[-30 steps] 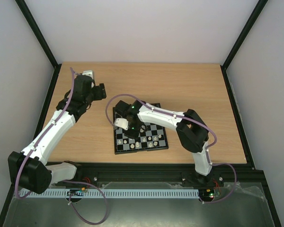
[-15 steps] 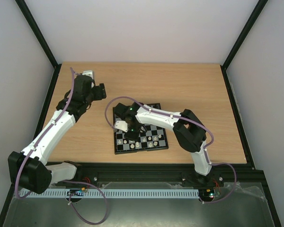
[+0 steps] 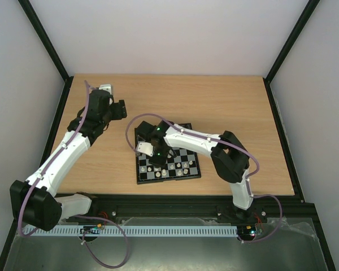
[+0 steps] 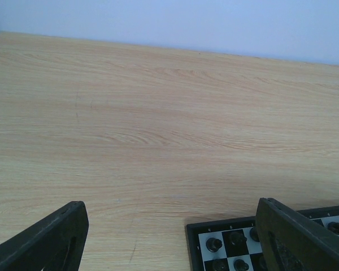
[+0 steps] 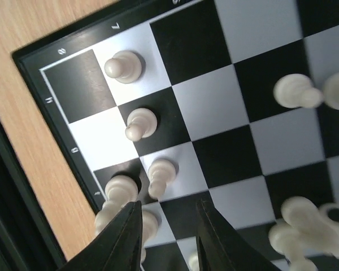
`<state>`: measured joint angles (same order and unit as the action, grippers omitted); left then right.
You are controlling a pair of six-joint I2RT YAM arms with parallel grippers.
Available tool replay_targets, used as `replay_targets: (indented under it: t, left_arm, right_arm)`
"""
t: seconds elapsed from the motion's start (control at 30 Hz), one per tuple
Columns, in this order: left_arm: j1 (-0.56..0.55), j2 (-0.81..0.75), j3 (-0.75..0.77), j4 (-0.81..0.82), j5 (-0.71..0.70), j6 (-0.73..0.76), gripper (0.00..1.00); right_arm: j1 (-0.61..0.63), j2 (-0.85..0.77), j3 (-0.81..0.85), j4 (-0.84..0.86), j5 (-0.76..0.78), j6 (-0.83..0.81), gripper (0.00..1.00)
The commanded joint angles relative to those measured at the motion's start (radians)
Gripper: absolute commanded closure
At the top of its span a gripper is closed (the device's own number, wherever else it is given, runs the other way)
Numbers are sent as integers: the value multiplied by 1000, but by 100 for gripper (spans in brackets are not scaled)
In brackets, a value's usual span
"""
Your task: Set up the chess pieces on the board
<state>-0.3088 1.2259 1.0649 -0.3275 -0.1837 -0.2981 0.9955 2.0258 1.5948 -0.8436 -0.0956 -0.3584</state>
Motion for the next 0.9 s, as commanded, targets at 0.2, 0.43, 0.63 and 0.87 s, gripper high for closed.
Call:
replay_targets:
  t: [0.2, 0.43, 0.63, 0.87]
  left_arm:
    - [-48, 55, -3, -6, 82, 29, 23]
    - [-260, 70, 11, -182, 116, -31, 48]
    - [-352, 91, -69, -270, 169, -47, 52]
    - [-421, 194, -79, -321, 158, 22, 56]
  right_arm:
    - [-226, -359, -250, 83, -157, 20, 72]
    - [-407, -722, -641, 369, -236, 104, 66]
    - [-475, -885, -752, 474, -198, 115, 59]
    - [-485, -913, -779, 498, -166, 96, 57]
